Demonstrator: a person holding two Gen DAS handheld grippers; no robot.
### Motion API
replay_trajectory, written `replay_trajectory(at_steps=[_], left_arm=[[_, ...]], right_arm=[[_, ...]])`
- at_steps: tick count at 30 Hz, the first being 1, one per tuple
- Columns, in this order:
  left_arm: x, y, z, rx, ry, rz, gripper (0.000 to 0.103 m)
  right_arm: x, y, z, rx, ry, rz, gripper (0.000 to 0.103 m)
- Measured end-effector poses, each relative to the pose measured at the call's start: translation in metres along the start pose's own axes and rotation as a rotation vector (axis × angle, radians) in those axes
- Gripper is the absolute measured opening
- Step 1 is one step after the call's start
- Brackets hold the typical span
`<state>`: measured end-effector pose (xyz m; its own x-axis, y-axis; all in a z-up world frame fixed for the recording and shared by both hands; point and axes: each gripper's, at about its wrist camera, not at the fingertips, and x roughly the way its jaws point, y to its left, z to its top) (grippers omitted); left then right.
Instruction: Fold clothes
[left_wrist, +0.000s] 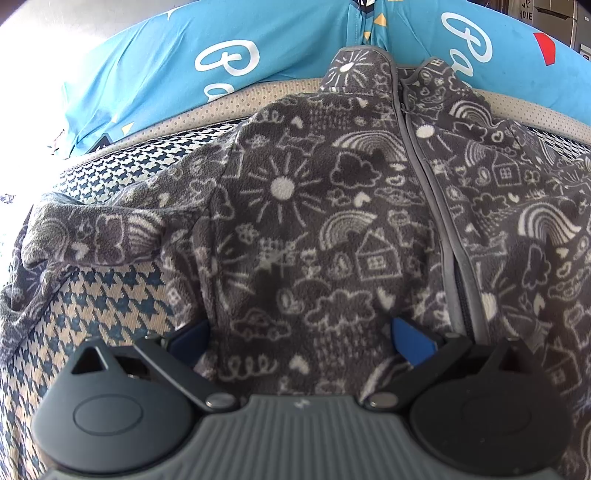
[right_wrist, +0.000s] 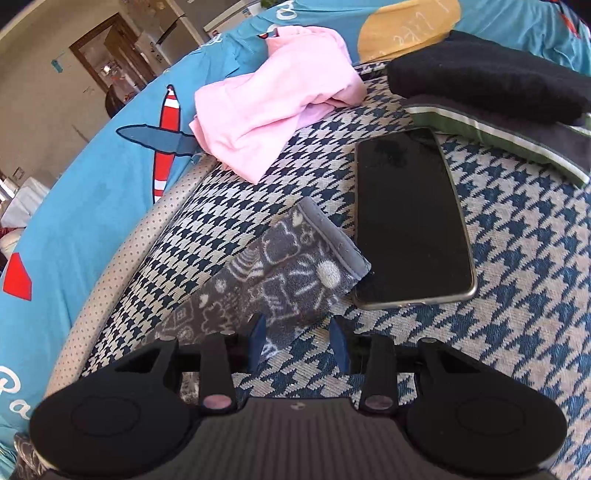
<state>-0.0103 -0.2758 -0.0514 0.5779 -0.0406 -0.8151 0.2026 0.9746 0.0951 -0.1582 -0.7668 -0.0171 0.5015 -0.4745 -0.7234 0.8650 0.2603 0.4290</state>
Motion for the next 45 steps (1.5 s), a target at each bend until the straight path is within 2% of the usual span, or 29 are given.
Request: replay_trajectory(at_steps=[7, 8, 9, 10, 12, 15, 17, 21, 23, 29, 32, 34, 36, 39, 40, 45], left_arm=[[0.0, -0.001, 0.0, 0.001, -0.003, 0.001, 0.103], [0.0, 0.0, 0.0, 0.003, -0.004, 0.001, 0.103], [0.0, 0.0, 0.0, 0.003, -0.004, 0.001, 0.103], [0.0, 0.0, -0.001, 0.003, -0.004, 0.002, 0.103], [0.0, 0.0, -0.001, 0.004, -0.005, 0.003, 0.103], [0.0, -0.001, -0.001, 0.007, -0.008, 0.005, 0.103], [0.0, -0.001, -0.001, 0.007, -0.009, 0.006, 0.103], [0.0, -0.001, -0.001, 0.008, -0.009, 0.005, 0.103], [0.0, -0.001, -0.001, 0.008, -0.008, 0.004, 0.103], [0.0, -0.001, -0.001, 0.007, -0.008, 0.005, 0.103], [0.0, -0.001, -0.001, 0.008, -0.01, 0.008, 0.103], [0.0, -0.001, -0.001, 0.008, -0.011, 0.009, 0.103], [0.0, -0.002, -0.002, 0.009, -0.013, 0.01, 0.103], [0.0, -0.002, -0.002, 0.01, -0.014, 0.01, 0.103], [0.0, -0.001, -0.002, 0.01, -0.014, 0.009, 0.103], [0.0, -0.002, -0.001, 0.009, -0.014, 0.009, 0.103]], right_arm=[[0.015, -0.006, 0.004, 0.025, -0.053, 0.102, 0.037], [0.016, -0.005, 0.004, 0.024, -0.055, 0.101, 0.033], [0.016, -0.004, 0.004, 0.023, -0.058, 0.101, 0.016], [0.017, -0.003, 0.003, 0.021, -0.06, 0.101, 0.011], [0.013, 0.007, 0.001, -0.015, -0.084, 0.112, 0.01], [-0.001, 0.041, -0.004, -0.227, -0.147, 0.169, 0.01], [-0.008, 0.065, -0.015, -0.379, -0.159, 0.227, 0.01], [-0.005, 0.094, -0.04, -0.535, -0.035, 0.382, 0.013], [-0.005, 0.1, -0.047, -0.576, -0.004, 0.421, 0.019], [-0.019, 0.078, -0.023, -0.389, -0.085, 0.427, 0.02], [-0.017, 0.069, -0.011, -0.379, -0.088, 0.413, 0.02], [-0.016, 0.069, -0.011, -0.421, -0.07, 0.424, 0.021], [-0.02, 0.077, -0.018, -0.528, -0.071, 0.435, 0.022], [-0.021, 0.088, -0.029, -0.644, -0.059, 0.458, 0.037], [-0.019, 0.09, -0.032, -0.671, -0.048, 0.465, 0.039], [-0.013, 0.101, -0.05, -0.82, -0.017, 0.478, 0.041]])
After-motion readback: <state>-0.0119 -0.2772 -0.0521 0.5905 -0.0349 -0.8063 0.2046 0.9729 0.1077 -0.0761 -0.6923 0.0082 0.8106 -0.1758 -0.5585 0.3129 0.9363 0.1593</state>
